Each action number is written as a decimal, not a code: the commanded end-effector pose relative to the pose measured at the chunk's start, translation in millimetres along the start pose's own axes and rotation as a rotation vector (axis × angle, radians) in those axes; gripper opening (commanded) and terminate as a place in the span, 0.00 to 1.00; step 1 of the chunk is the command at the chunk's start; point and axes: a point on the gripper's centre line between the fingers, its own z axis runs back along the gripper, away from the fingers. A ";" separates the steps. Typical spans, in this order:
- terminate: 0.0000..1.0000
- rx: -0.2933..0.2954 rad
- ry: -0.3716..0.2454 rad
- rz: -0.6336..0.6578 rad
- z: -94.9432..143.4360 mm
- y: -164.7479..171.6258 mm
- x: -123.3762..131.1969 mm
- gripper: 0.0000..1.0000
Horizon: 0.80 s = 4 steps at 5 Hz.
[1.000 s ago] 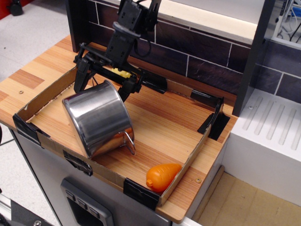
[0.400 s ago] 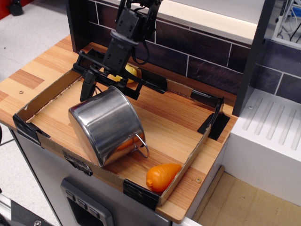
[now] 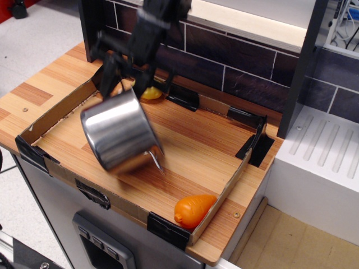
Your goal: Upright metal pot
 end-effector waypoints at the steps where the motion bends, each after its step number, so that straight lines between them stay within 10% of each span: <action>1: 0.00 -0.062 -0.242 0.094 53.1 23.0 27.2 0.00; 4: 0.00 -0.387 -0.269 0.224 45.6 7.5 13.3 0.00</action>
